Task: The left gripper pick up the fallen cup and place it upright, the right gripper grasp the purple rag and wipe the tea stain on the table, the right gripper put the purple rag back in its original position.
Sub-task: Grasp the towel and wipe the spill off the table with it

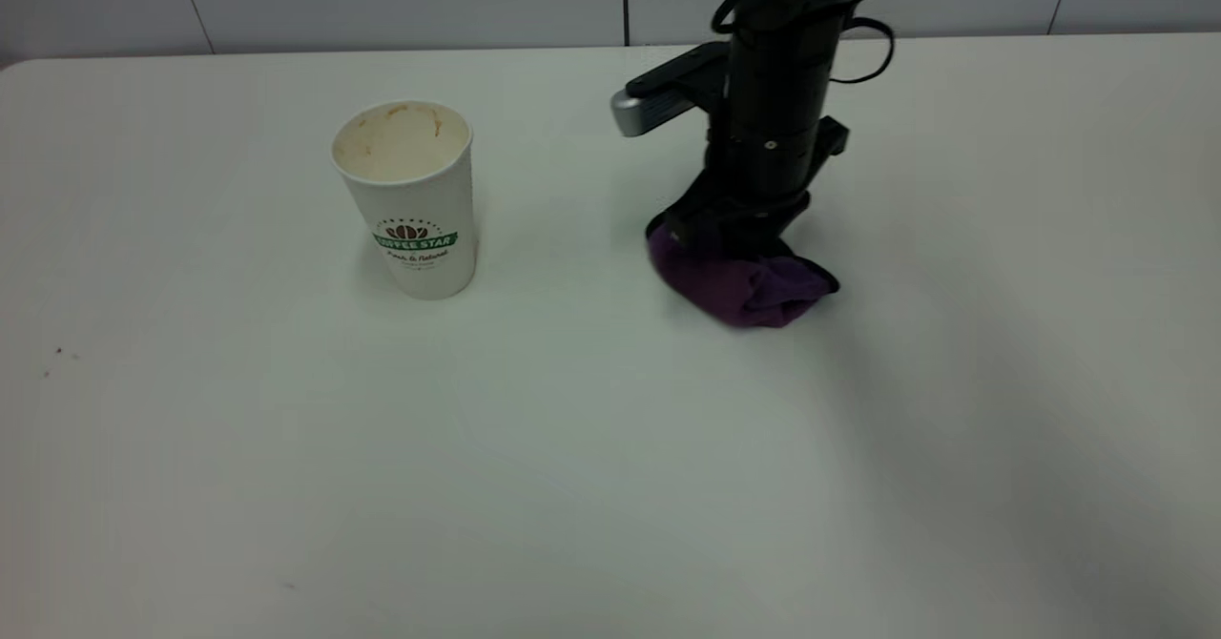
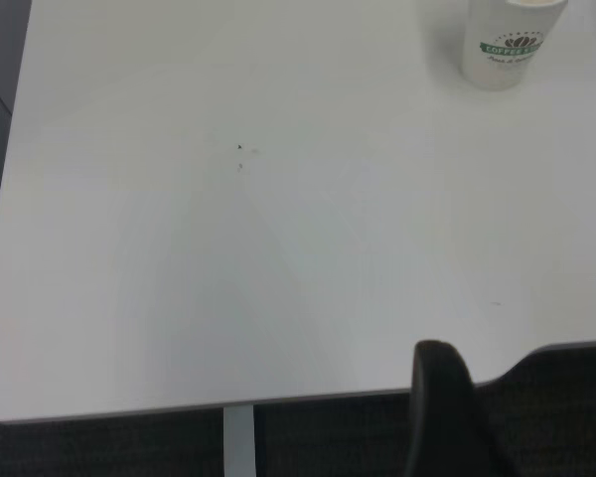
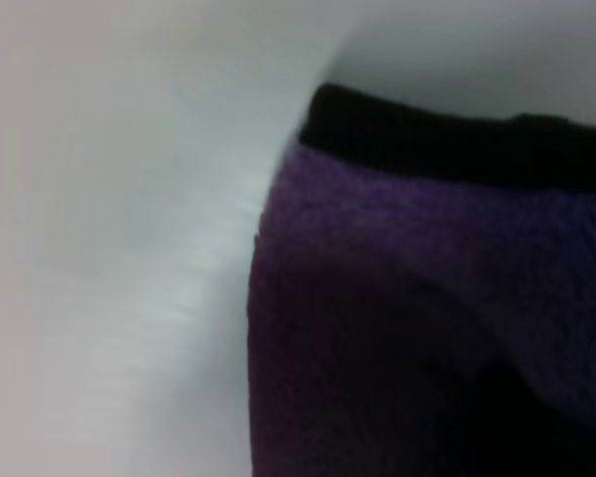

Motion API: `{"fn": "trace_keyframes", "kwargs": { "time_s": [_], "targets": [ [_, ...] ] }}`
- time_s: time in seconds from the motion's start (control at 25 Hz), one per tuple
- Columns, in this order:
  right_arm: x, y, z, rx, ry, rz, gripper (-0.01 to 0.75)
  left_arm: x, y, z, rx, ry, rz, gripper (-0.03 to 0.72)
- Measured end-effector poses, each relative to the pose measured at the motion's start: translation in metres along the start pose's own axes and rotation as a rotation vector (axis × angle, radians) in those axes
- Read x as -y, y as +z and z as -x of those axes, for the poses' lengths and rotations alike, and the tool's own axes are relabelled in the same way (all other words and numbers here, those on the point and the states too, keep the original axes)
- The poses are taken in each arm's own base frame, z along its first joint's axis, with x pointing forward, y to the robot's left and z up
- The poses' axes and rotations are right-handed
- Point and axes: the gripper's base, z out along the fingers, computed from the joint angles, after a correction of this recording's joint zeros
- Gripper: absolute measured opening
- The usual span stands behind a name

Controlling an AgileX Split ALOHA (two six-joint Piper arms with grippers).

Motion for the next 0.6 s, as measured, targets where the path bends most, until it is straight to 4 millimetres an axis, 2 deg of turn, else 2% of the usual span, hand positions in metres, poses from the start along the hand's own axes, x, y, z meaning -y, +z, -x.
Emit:
{"fn": "trace_keyframes", "kwargs": {
  "time_s": [0.2, 0.44, 0.6],
  "targets": [
    [0.052, 0.0, -0.02, -0.09, 0.077, -0.038, 0.049, 0.0, 0.0, 0.0, 0.0, 0.001, 0.0, 0.432],
    [0.118, -0.003, -0.054, -0.193, 0.235, -0.044, 0.049, 0.0, 0.0, 0.0, 0.0, 0.001, 0.0, 0.432],
    [0.147, -0.005, -0.074, -0.227, 0.362, -0.001, 0.049, 0.0, 0.0, 0.0, 0.0, 0.001, 0.0, 0.432]
  ]
}}
